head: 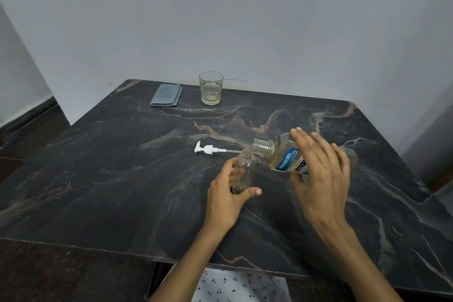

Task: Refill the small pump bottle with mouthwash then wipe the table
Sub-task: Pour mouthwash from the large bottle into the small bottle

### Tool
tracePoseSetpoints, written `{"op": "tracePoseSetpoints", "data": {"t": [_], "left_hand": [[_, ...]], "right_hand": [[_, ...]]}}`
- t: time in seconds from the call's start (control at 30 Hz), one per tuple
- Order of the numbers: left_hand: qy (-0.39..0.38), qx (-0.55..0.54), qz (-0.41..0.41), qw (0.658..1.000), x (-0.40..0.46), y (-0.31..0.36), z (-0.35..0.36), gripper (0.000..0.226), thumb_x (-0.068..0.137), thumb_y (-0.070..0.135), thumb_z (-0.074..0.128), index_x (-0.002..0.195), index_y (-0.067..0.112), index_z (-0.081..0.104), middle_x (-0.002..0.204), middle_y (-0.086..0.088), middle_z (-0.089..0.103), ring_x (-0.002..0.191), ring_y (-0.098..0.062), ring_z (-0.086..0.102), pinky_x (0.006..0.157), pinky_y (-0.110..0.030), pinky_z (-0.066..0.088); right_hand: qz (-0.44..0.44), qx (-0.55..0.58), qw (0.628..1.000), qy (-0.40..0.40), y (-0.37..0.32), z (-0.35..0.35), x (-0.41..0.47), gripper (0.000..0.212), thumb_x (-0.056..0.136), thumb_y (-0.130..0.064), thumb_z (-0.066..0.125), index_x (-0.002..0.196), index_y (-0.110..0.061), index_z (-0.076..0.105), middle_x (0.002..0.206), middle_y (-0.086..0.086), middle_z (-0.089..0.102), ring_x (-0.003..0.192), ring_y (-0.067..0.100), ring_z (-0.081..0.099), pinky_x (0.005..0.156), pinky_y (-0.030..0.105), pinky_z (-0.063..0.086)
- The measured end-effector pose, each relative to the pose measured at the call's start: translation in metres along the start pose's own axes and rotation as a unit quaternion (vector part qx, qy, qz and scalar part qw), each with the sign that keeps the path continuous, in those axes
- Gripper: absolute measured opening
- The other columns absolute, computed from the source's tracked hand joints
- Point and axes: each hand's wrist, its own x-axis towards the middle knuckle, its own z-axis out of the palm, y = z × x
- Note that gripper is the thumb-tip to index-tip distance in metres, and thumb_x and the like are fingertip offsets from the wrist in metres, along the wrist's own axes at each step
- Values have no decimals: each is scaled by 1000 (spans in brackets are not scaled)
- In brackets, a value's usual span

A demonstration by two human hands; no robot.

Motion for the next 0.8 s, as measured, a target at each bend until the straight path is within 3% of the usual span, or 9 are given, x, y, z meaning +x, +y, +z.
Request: {"op": "tracePoseSetpoints", "data": {"t": [0.37,0.57,0.8], "left_hand": [[4,3,0,1000,0,-2,1,69,62,30,86,104,65,43,101,26,60,102,4,60,91,-29,53],[1,-5,-2,1000,0,-1,0,67,62,30,85,105,60,43,105,23,60,106,-3,60,93,-38,53],[1,-4,-1,1000,0,0,0,68,63,28,86,105,61,44,103,27,59,108,-1,59,94,-36,52]], "right_hand": [[-4,-5,1000,1,1,1,1,108,47,13,84,139,-22,38,137,0,52,129,20,39,109,29,11],[-5,-6,1000,0,2,2,1,109,47,13,84,139,-23,37,137,-1,51,130,19,38,109,30,12],[-6,-6,1000,1,2,2,1,109,47,13,84,139,-24,37,138,-2,51,130,18,37,109,29,11]]}}
